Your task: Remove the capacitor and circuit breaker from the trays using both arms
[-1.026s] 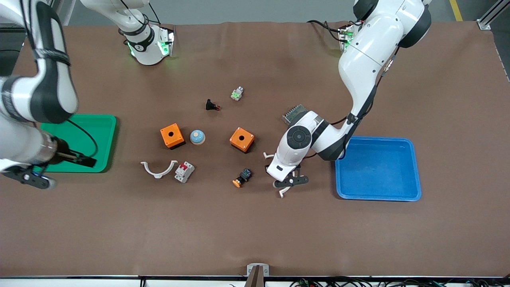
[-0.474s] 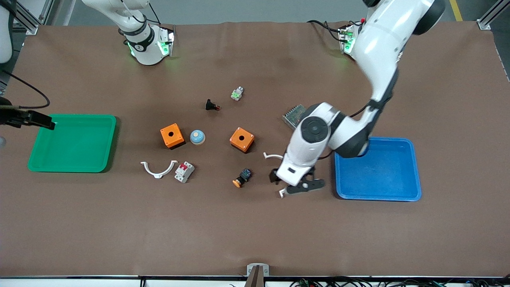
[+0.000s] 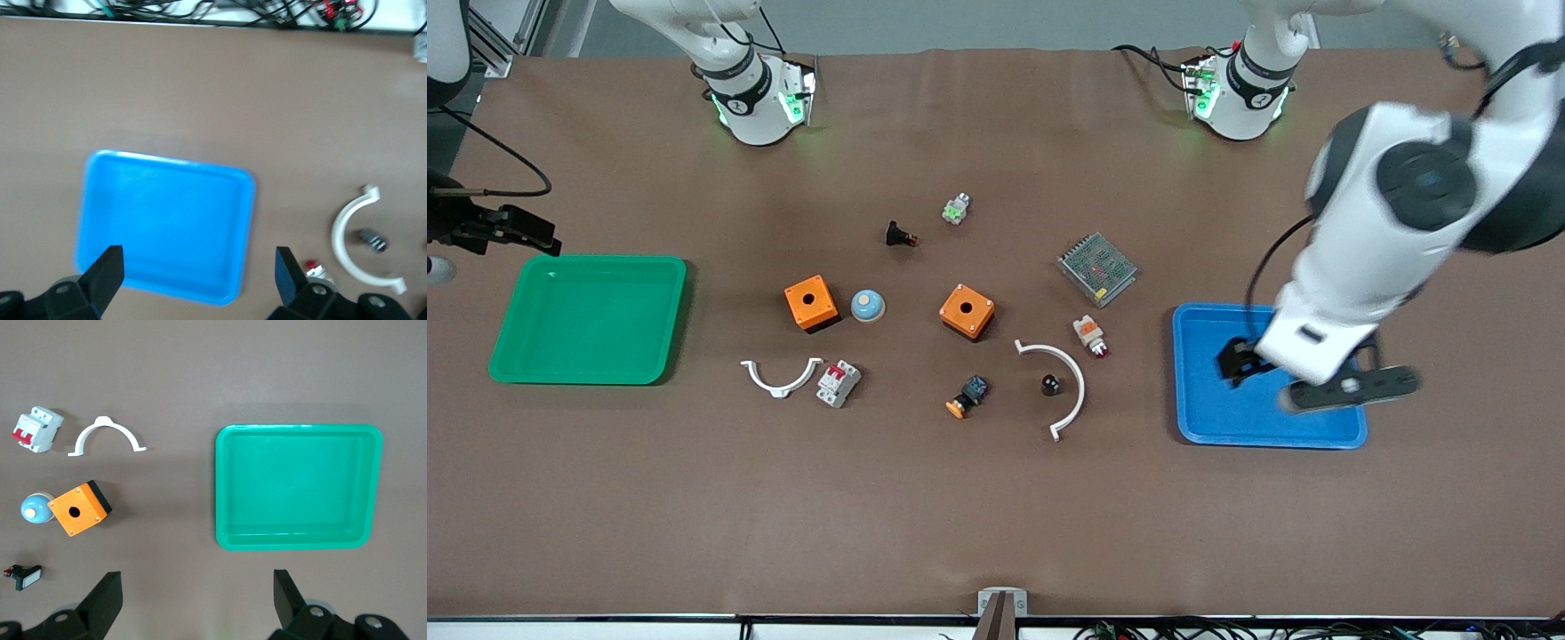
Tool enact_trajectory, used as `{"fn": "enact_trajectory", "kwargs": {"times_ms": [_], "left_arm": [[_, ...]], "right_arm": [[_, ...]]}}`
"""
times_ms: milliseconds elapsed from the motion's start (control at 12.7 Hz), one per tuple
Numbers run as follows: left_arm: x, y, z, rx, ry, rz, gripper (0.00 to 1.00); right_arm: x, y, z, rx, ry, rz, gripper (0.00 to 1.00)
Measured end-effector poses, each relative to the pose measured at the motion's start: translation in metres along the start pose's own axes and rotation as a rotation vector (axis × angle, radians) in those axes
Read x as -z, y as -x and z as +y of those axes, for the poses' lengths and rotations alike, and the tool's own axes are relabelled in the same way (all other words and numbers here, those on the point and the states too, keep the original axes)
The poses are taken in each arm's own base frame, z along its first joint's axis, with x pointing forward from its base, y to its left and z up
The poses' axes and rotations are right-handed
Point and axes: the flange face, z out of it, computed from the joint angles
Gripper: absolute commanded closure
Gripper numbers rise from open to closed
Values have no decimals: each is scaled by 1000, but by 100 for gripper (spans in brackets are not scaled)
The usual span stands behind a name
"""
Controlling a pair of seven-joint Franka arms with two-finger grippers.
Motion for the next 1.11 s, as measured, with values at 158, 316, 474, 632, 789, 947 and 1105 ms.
{"fn": "enact_trajectory", "kwargs": {"times_ms": [158,316,474,632,789,947,1105], "left_arm": [[41,11,-42,-41,5,-17,0],[78,29,-73,-57,18,-41,0],[102,44,-95,-76,41,-62,0],[112,55,-121,-96,84,-86,0],[114,73,-132,-89,111,-105,0],[115,101,-125,-100,105,-123,0],[121,127,-111,-121,90,-124,0]], "right_arm": [[12,-2,-18,53,6,36,0],[23,-5,-27,70,10,73,0],[32,-7,-23,62,11,100,0],[43,-8,-19,55,14,126,0],[57,-11,-18,50,17,155,0],[69,-18,-16,22,19,183,0],[70,-22,-15,4,19,187,0]]}}
